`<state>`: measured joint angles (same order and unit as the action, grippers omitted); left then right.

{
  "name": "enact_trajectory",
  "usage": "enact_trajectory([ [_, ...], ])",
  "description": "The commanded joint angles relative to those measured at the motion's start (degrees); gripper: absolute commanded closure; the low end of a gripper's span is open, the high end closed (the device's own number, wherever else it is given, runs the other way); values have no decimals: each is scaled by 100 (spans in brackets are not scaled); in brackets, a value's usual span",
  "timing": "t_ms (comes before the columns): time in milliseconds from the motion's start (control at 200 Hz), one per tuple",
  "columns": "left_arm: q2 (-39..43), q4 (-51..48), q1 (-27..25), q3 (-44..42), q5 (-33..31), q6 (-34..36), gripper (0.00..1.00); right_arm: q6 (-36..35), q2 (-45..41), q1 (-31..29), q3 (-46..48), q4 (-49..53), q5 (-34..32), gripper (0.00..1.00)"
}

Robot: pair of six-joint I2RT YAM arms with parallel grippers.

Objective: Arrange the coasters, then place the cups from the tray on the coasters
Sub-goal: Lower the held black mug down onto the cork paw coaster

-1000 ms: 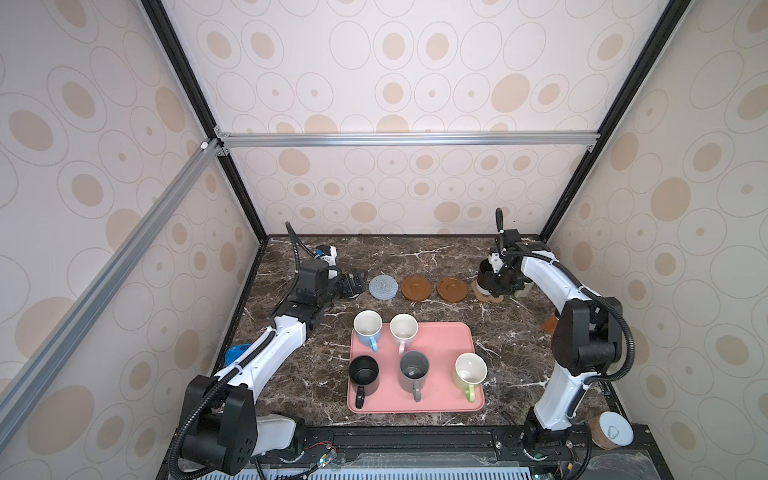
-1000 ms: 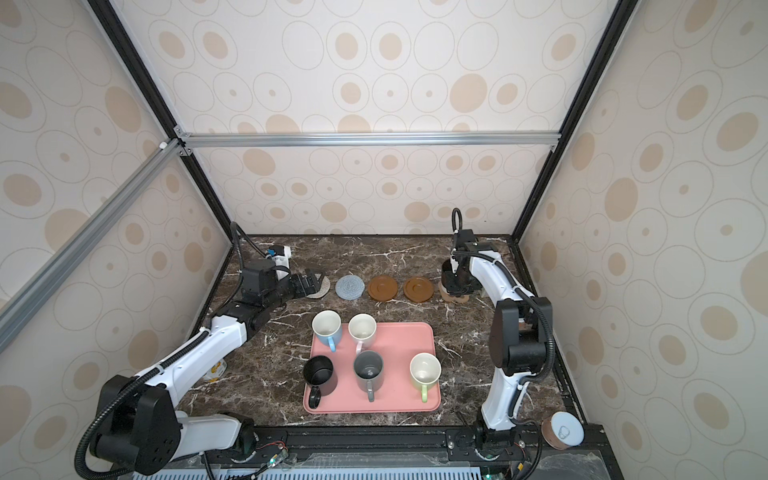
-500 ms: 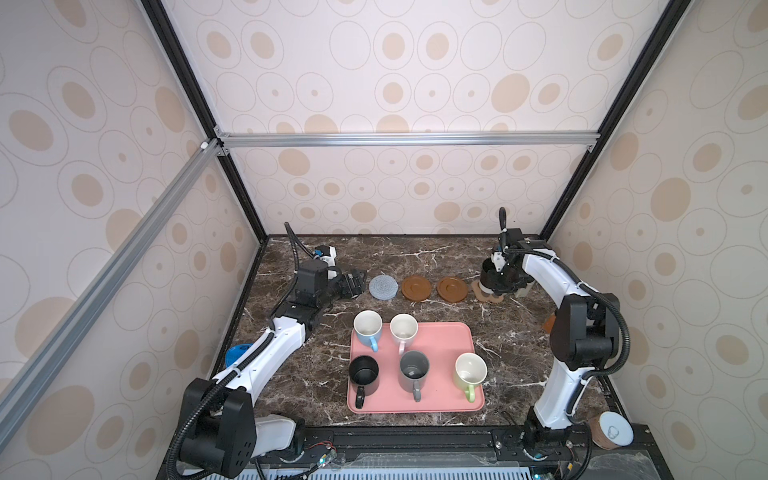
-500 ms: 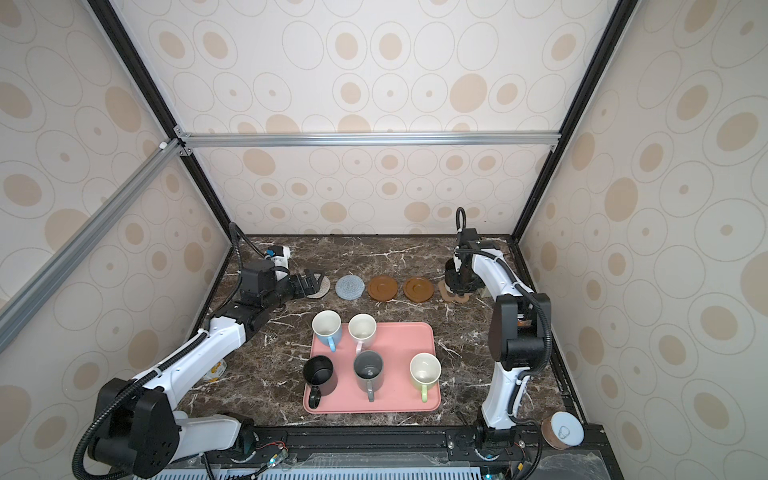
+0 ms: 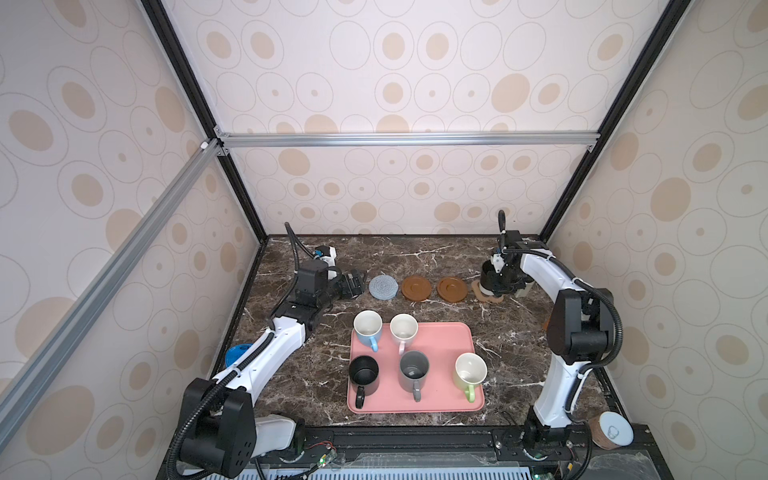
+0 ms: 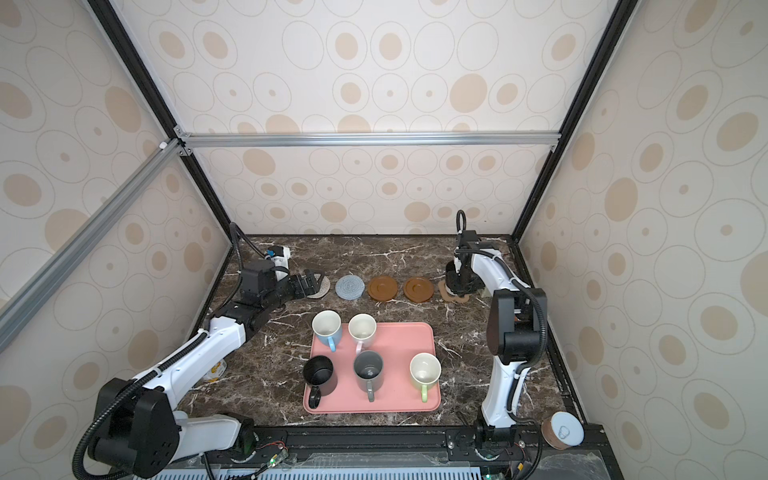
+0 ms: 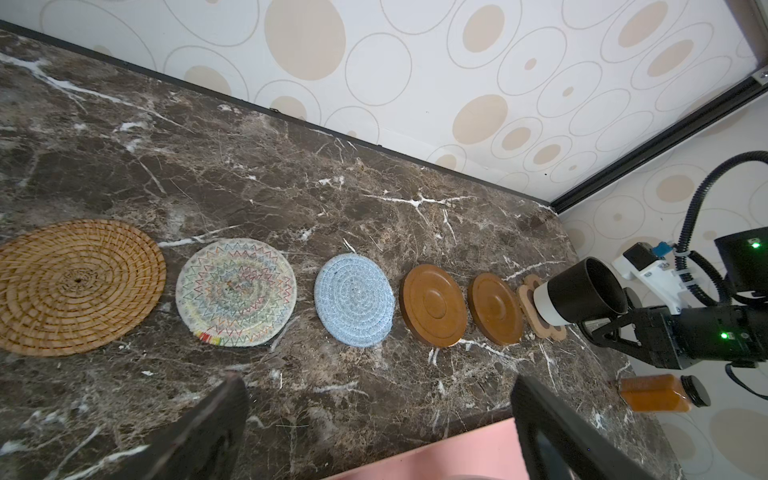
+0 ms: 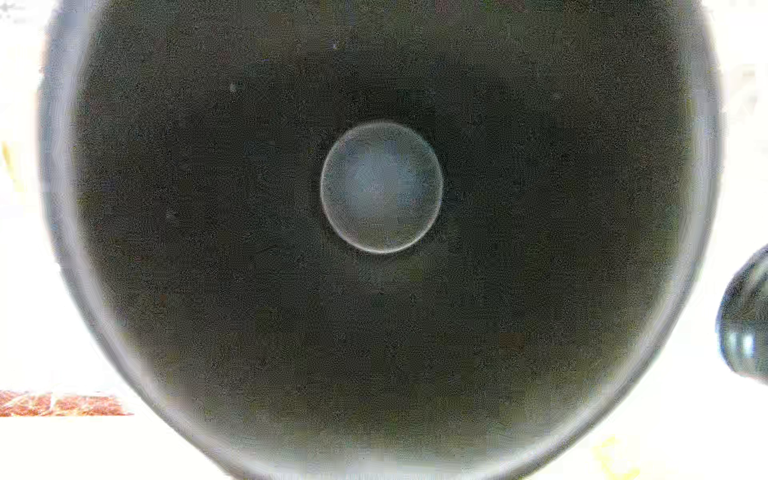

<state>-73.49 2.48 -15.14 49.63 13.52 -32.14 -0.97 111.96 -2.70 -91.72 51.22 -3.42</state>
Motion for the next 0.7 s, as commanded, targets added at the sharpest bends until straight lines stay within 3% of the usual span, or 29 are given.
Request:
enact_trajectory([
  [0, 38, 7, 25, 22, -52, 4, 0, -79, -21, 42, -214, -191, -1, 94],
  [695, 49, -5, 14, -1, -60, 4, 0, -35, 49, 86, -30, -301, 96, 94],
])
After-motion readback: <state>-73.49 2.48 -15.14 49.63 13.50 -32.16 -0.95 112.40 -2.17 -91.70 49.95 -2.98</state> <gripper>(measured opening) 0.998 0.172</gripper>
